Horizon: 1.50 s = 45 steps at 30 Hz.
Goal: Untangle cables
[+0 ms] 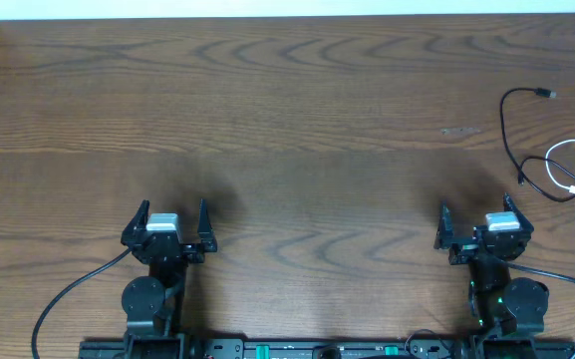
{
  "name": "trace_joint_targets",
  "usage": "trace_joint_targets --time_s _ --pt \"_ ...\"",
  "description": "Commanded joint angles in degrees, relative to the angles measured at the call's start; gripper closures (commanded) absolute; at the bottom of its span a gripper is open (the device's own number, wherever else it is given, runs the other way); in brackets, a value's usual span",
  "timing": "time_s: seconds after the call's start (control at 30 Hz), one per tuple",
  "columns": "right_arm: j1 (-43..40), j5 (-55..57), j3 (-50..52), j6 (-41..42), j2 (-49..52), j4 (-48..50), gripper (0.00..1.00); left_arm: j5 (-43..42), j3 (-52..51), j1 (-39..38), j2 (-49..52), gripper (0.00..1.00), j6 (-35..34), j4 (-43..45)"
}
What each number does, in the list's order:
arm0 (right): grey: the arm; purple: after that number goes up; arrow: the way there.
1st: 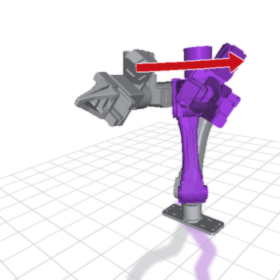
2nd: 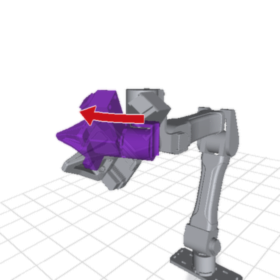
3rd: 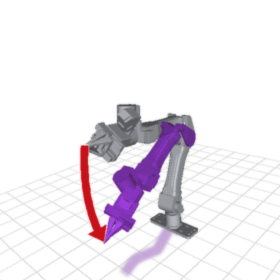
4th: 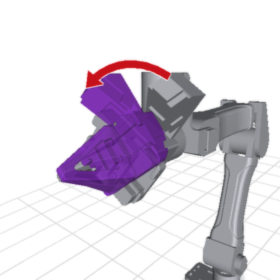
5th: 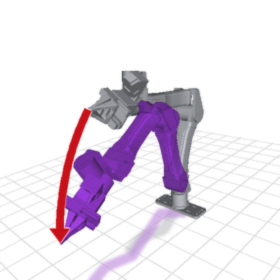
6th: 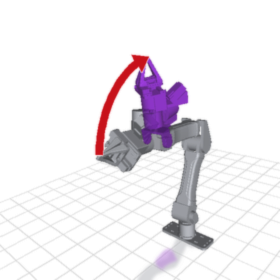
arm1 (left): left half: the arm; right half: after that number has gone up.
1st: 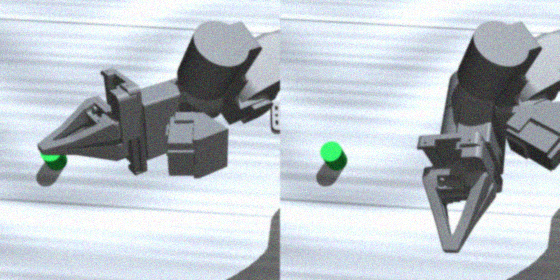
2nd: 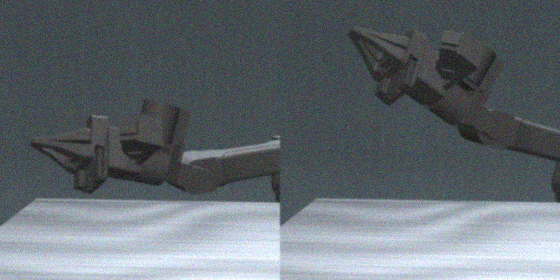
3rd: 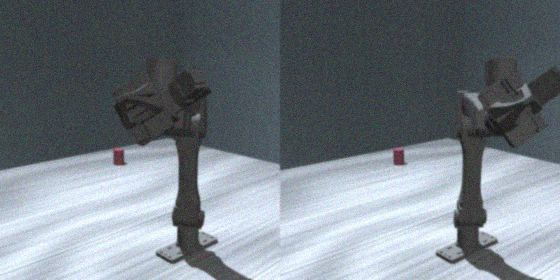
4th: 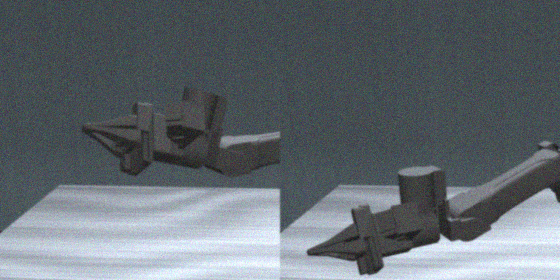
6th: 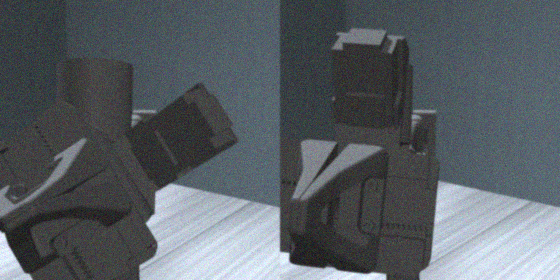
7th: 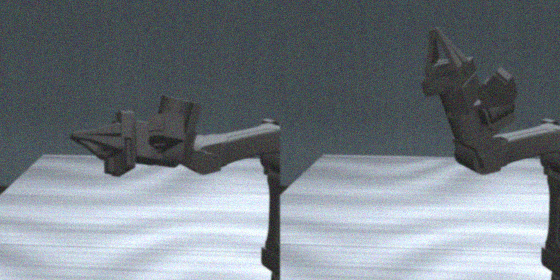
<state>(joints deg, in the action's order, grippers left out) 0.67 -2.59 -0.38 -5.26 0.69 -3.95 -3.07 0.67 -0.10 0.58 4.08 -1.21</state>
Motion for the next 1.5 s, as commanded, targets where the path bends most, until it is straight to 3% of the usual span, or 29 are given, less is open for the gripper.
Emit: trace_joint_targets --time_s 0.0,0.63,1.47 --pt "0.5 -0.1 0.1 -0.6 -0.4 -0.3 0.01 0.5 -0.5 0.2 -0.5 0.02 -3.2 -2.9" --pt "0.5 -0.1 0.1 -0.6 -0.4 -0.3 0.01 0.5 -0.5 -4.5 -0.5 0.02 -4.6 -2.8" --pt "0.5 -0.1 0.1 -0.6 -0.4 -0.3 0.01 0.5 -0.4 -4.6 -0.3 0.02 -4.6 -2.8"
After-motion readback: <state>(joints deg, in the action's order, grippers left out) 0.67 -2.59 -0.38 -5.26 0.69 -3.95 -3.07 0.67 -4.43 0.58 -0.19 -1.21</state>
